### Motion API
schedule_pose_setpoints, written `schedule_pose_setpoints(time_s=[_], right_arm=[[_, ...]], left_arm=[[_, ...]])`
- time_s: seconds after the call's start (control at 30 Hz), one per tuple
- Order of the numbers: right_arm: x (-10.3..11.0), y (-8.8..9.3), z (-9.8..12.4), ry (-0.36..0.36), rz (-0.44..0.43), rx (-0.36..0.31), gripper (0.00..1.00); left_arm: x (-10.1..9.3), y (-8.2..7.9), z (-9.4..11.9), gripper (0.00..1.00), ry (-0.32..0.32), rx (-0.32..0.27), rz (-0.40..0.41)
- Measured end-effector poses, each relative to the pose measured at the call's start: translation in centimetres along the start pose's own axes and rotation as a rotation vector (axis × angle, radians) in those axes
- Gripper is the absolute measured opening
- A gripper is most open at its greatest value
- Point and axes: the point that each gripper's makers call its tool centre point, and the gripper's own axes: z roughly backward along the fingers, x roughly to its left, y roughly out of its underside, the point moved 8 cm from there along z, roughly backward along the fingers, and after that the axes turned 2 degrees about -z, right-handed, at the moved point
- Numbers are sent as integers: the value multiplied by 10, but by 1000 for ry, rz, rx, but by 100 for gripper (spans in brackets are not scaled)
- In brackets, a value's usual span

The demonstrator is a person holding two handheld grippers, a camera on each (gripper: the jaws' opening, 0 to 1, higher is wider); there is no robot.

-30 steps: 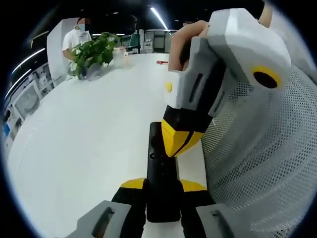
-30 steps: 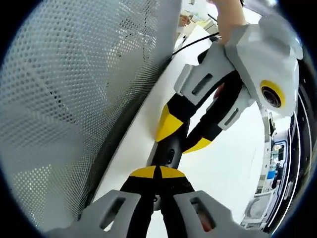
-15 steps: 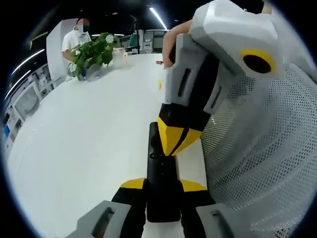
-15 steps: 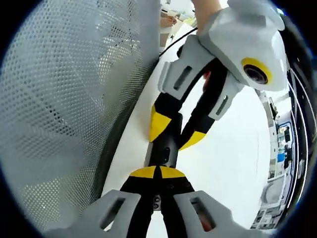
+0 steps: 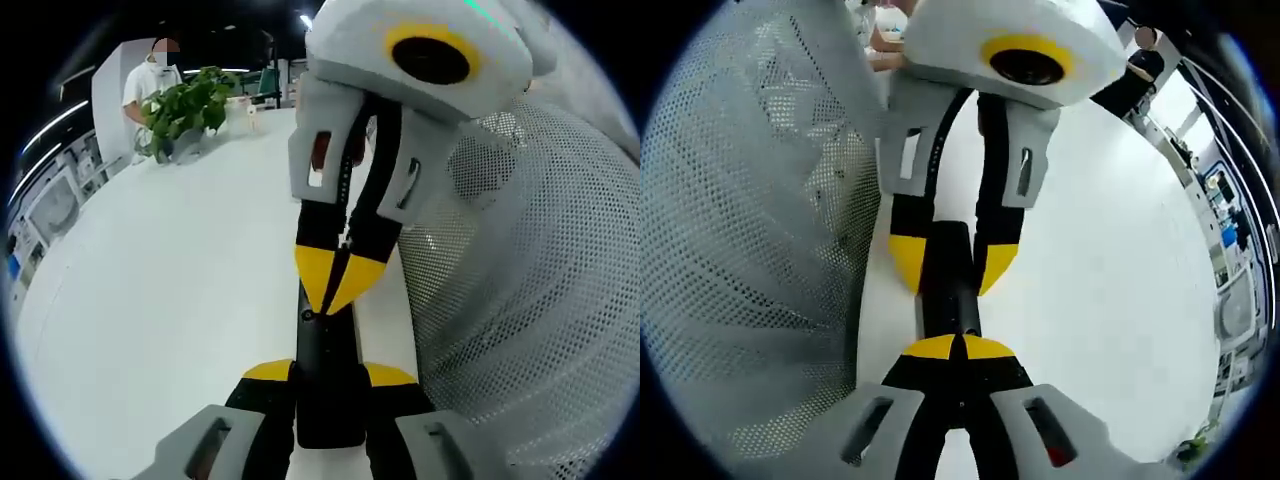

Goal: Press the specified remote control buttons in sequence, fully releasing each button before pressing the next.

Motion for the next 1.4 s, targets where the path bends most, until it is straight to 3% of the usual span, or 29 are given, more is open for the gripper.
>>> schedule_pose_setpoints(time_s=[0.27,0.47,0.67,0.8,0.9,1.1,1.27,1.4], right_arm=[[-9,9,0,-107,-196,-83,0],[-5,12,1,-91,-177,-127,0],[-3,8,2,-68,-141,-100,0],[0,5,2,-44,-19,-61,0],[2,-1,1,-24,183,-5,0],[2,-12,-3,-80,401,133,0],[-5,-17,-6,-133,326,193,0],[-11,-14,-5,-161,85,163,0]], left_arm=[[-1,-1,1,25,1,5,-10],[0,-1,0,26,3,13,-22],[-1,-2,0,26,6,15,-27],[-1,-2,0,26,7,17,-32],[0,-2,0,25,9,12,-18],[0,-1,0,25,9,3,-6],[1,-1,1,25,12,-9,18],[2,1,1,25,16,-27,34]])
